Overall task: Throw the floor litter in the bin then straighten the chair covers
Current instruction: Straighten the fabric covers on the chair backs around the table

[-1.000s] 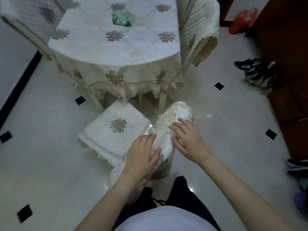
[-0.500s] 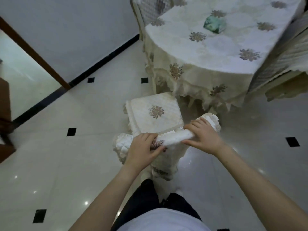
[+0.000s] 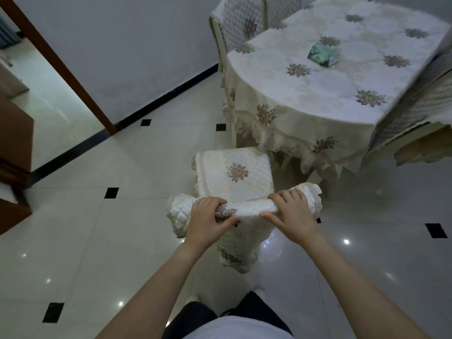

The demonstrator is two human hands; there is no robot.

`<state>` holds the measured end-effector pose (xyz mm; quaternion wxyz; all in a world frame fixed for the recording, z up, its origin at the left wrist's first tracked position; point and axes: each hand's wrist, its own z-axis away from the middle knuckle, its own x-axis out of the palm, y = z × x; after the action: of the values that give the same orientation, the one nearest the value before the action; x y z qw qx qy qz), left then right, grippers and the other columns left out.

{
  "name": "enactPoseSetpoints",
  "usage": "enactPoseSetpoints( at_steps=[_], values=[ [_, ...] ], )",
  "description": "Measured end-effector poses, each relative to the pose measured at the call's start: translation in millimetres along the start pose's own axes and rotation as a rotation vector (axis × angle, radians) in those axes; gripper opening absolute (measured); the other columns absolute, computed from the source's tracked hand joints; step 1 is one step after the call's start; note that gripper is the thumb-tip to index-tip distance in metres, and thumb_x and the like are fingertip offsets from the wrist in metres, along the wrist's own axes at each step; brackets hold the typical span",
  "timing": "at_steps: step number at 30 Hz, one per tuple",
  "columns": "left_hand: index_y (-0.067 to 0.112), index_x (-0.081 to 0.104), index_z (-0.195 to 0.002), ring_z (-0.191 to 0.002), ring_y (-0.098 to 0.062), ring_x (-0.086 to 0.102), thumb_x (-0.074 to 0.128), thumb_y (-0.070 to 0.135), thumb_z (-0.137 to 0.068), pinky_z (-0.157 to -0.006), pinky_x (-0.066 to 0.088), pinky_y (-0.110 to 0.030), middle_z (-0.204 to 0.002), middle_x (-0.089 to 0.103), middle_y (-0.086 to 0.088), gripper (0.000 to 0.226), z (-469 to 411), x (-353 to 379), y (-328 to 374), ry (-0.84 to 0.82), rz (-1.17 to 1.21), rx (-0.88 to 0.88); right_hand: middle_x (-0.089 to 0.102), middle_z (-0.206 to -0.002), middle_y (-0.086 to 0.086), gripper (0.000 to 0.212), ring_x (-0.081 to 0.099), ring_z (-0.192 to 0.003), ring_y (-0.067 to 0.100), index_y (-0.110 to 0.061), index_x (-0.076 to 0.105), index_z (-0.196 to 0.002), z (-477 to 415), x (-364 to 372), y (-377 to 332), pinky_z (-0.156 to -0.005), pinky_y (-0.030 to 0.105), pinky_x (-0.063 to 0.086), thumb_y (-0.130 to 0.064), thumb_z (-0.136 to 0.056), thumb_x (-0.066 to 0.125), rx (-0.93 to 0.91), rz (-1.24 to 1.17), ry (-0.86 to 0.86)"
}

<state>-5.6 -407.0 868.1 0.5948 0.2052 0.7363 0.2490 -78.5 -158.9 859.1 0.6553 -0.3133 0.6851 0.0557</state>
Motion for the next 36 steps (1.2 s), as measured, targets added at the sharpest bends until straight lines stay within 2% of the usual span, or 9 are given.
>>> enactPoseSetpoints(
  at_steps=[5, 18, 23, 31, 36],
  values=[
    [0.023, 0.065, -0.095, -0.087, -0.009, 0.056, 0.067, 0.069, -0.073, -0.083, 0.036, -0.029, -0.087, 0.058, 0.016, 0.051, 2, -7, -17, -0.006, 0.047, 0.069, 0.057, -0.102, -0.002, 0.067, 0.048, -0.099, 0.022, -0.02, 0.061, -0.113, 14, 8, -20, -0.106, 0.047, 0.032, -0.074, -0.091, 0.027, 0.051, 0.033, 0.053],
    [0.023, 0.068, -0.098, -0.093, -0.007, 0.056, 0.069, 0.066, -0.071, -0.087, 0.035, -0.031, -0.091, 0.061, 0.017, 0.05, -3, -43, -75, -0.098, 0.129, 0.219, 0.056, -0.1, -0.001, 0.066, 0.049, -0.096, 0.022, -0.019, 0.06, -0.11, 24, 32, -92, -0.102, 0.047, 0.036, -0.072, -0.092, 0.026, 0.201, 0.078, 0.123],
    [0.022, 0.068, -0.095, -0.091, -0.01, 0.058, 0.069, 0.064, -0.07, -0.085, 0.035, -0.03, -0.088, 0.062, 0.015, 0.049, -12, -62, -101, -0.113, 0.153, 0.286, 0.056, -0.1, 0.001, 0.067, 0.047, -0.095, 0.023, -0.017, 0.06, -0.11, 21, 46, -128, -0.099, 0.049, 0.038, -0.072, -0.093, 0.024, 0.278, 0.094, 0.154],
    [0.021, 0.069, -0.094, -0.087, -0.01, 0.057, 0.067, 0.066, -0.068, -0.083, 0.031, -0.028, -0.086, 0.063, 0.014, 0.052, -33, -96, -146, -0.206, 0.182, 0.375, 0.054, -0.103, 0.001, 0.07, 0.045, -0.1, 0.022, -0.018, 0.059, -0.115, 7, 67, -190, -0.106, 0.047, 0.031, -0.074, -0.09, 0.024, 0.437, 0.083, 0.154],
    [0.021, 0.07, -0.094, -0.089, -0.013, 0.06, 0.068, 0.067, -0.067, -0.085, 0.033, -0.029, -0.088, 0.066, 0.011, 0.054, -46, -115, -165, -0.255, 0.195, 0.394, 0.057, -0.101, 0.002, 0.072, 0.048, -0.098, 0.024, -0.018, 0.061, -0.113, -4, 76, -219, -0.106, 0.048, 0.032, -0.075, -0.09, 0.023, 0.485, 0.077, 0.181]
  ],
)
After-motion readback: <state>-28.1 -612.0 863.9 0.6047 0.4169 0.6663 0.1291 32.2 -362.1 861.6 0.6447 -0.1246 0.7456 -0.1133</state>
